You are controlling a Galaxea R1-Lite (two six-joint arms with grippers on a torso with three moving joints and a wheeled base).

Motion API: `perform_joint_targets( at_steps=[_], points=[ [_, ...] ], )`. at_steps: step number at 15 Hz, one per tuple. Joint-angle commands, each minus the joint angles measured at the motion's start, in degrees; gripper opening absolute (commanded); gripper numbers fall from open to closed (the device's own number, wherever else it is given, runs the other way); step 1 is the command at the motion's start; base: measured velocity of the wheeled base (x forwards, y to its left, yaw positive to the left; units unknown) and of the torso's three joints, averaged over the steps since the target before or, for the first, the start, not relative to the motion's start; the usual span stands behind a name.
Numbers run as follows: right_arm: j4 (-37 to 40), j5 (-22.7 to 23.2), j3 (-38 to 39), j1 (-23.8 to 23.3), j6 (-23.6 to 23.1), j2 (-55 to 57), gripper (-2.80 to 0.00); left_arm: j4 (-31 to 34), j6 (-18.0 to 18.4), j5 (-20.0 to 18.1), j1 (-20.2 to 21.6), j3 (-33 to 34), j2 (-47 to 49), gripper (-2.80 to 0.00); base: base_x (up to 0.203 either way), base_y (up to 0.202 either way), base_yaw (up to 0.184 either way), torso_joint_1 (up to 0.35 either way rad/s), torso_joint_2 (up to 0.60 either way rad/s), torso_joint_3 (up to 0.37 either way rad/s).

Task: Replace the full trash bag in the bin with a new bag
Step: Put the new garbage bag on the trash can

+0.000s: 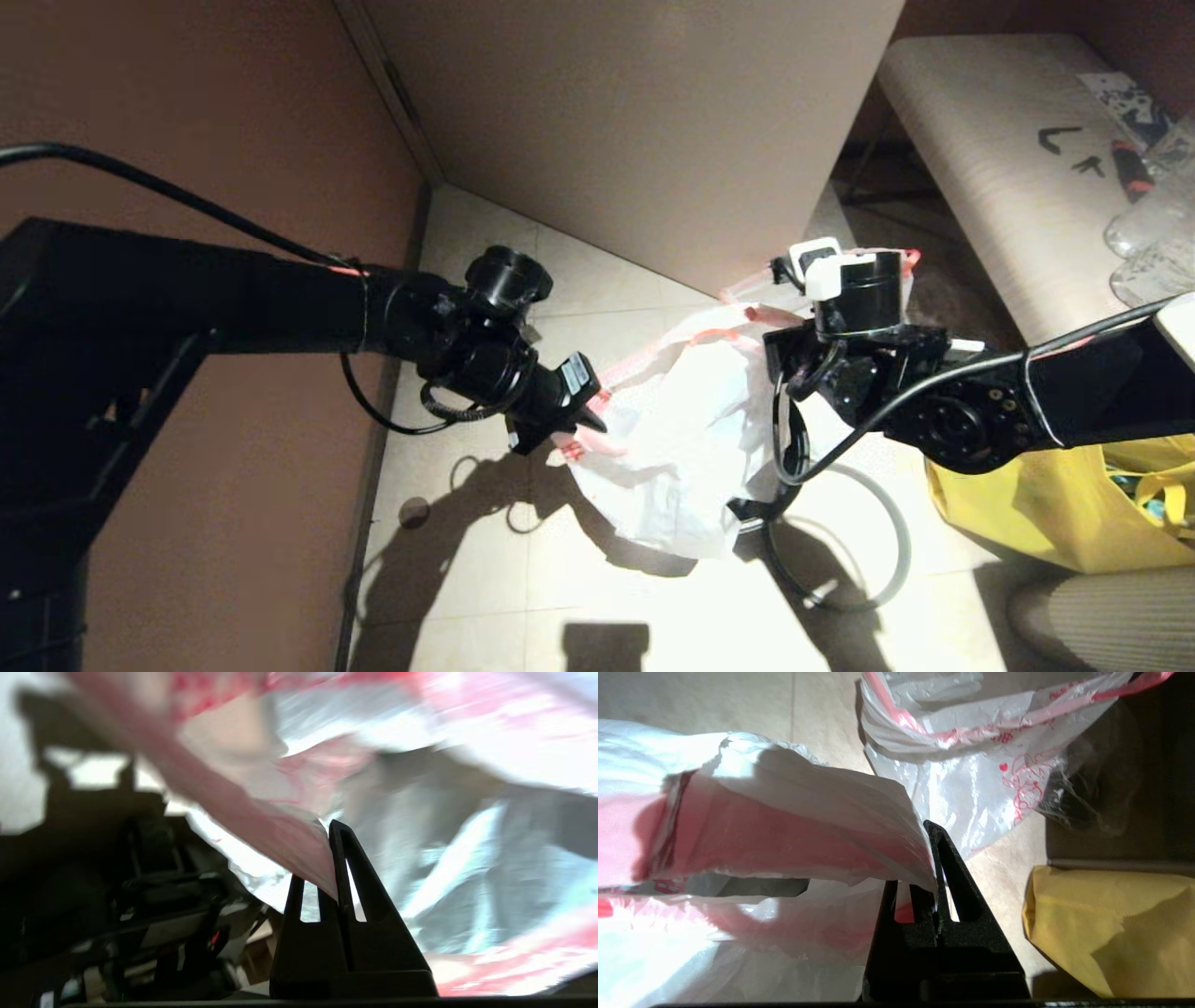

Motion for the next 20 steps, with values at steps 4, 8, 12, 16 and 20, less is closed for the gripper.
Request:
perform_joint_targets(
  at_steps=[4, 8, 12, 16, 20],
  points=[
    [1.83, 4.08, 3.53, -3.55, 0.82, -8.01, -2.80, 5.17, 5.90, 3.91, -3.59, -7.52, -3.08, -2.80, 0.000, 0.000, 0.000, 0.000, 0.00, 0.000],
    [12.44, 10.14, 5.27, -7.06, 3.01, -15.65, -2.80, 3.60, 11.88, 8.21, -8.43, -0.64, -5.25, -2.80, 0.000, 0.000, 0.000, 0.000, 0.00, 0.000],
    [17.76, 18.46, 5.11, -13.36, 5.17, -17.45, -2.80, -7.30, 18.54, 11.05, -10.12, 7.71, -6.23, -2.80, 0.000, 0.000, 0.000, 0.000, 0.00, 0.000],
    [22.22, 28.62, 4.45, -19.25, 7.16, -15.26, -2.80, -23.68, 29.97, 19.32, -8.96, 10.64, -5.65, -2.80, 0.000, 0.000, 0.000, 0.000, 0.00, 0.000],
    [22.55, 33.25, 5.55, -20.75, 8.82, -14.94, -2.80, -23.33, 37.46, 24.91, -8.77, 5.42, -3.56, -2.80, 0.000, 0.000, 0.000, 0.000, 0.00, 0.000]
  ],
)
